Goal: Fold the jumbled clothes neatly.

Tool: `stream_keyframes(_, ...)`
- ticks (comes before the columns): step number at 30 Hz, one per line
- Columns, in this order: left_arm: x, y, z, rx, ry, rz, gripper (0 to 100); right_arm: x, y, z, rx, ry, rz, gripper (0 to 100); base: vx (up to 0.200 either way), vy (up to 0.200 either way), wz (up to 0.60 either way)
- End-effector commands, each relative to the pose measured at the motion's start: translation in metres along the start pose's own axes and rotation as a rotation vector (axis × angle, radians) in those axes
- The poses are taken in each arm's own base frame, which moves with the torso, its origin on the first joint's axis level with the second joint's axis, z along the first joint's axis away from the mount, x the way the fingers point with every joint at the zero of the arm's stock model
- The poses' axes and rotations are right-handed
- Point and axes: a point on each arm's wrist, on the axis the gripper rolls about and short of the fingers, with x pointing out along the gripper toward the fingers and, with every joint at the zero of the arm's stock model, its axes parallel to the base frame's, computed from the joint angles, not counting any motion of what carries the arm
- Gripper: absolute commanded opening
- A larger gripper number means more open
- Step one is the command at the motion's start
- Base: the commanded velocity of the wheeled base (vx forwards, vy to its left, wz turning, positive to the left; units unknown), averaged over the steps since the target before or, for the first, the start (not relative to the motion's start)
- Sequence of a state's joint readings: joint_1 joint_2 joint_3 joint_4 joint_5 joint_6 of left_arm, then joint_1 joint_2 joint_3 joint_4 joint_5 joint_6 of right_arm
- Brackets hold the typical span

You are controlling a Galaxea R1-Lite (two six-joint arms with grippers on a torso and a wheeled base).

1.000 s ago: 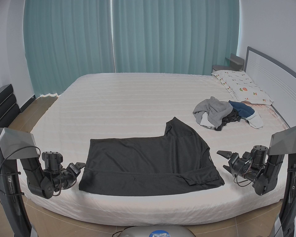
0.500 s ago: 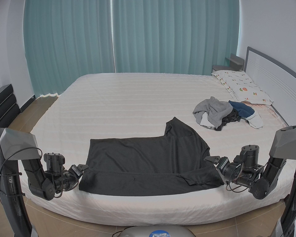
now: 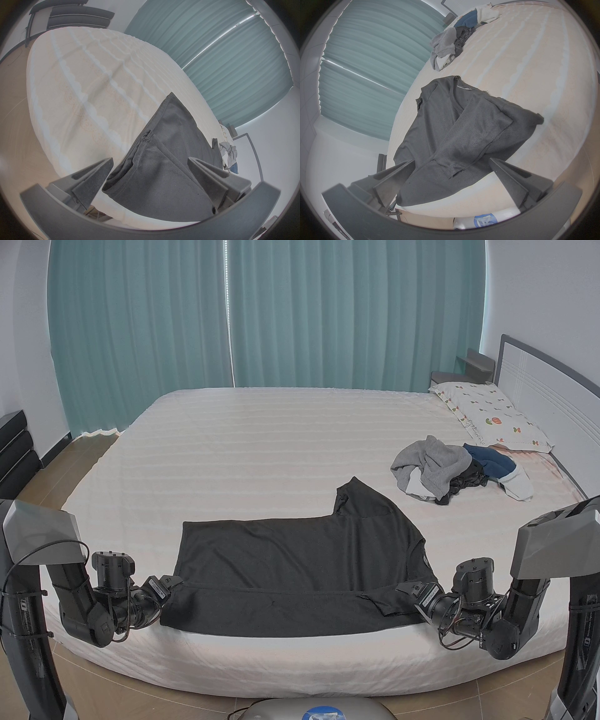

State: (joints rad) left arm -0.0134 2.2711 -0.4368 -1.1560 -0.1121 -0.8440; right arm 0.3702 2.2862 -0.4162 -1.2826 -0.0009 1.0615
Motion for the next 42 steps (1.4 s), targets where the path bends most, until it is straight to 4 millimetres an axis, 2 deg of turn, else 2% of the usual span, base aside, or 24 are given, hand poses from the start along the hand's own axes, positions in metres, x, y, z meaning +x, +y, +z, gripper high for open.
stream_keyframes(1, 0.001, 0.001, -0.001, 0.000, 0.002, 0.002, 100, 0.010, -0.003, -0.004, -0.005, -0.003, -0.019, 100, 0.000, 0.000, 0.00)
stream_keyframes(18, 0.003, 0.003, -0.003, 0.027, 0.010, 0.014, 100, 0.022, 0.000, -0.006, -0.009, -0.046, -0.022, 100, 0.000, 0.000, 0.00)
stream_keyframes(19, 0.003, 0.003, -0.003, 0.027, 0.010, 0.014, 100, 0.021, 0.001, -0.006, -0.008, -0.048, -0.019, 0, 0.000, 0.000, 0.00)
stream_keyframes(34, 0.003, 0.003, -0.003, 0.026, 0.009, 0.014, 100, 0.013, 0.009, -0.002, 0.020, -0.062, 0.005, 0, 0.000, 0.000, 0.00)
stream_keyframes(42, 0.003, 0.002, -0.003, 0.027, 0.008, 0.011, 100, 0.013, 0.036, 0.024, 0.037, -0.135, 0.108, 0, 0.000, 0.000, 0.00)
